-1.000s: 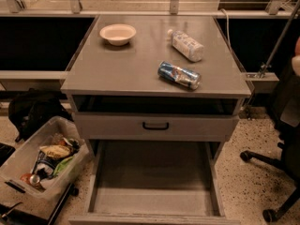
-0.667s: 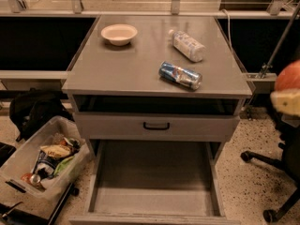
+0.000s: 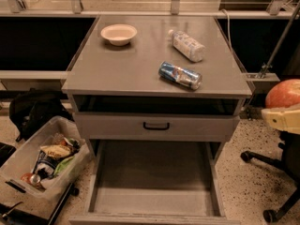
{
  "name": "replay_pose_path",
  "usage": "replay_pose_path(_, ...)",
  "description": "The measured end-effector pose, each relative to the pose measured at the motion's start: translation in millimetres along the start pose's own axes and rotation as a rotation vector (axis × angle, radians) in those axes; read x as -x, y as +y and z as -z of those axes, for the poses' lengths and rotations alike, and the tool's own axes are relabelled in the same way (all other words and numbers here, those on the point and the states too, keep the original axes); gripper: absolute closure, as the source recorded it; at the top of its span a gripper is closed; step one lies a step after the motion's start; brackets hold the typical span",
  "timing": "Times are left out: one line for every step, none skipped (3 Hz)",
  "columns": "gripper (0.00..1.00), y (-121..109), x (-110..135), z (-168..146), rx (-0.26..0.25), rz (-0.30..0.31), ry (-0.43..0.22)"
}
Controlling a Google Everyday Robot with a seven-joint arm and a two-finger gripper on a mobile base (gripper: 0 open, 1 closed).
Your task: Place apple into middle drawer
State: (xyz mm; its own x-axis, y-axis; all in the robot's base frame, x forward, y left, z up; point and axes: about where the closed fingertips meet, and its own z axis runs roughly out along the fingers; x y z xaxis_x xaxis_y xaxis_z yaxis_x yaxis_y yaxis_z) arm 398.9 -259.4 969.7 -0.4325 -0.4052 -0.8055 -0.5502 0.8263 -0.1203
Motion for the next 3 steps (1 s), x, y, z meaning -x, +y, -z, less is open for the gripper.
replay_pose_path(1.0, 16, -28, -33, 0.036, -0.023, -0.041)
replay_pose_path(1.0, 58, -84, -90, 0.1, -0.071, -0.051)
replay_pose_path(1.0, 114, -148, -148, 0.192, -0.126, 0.007)
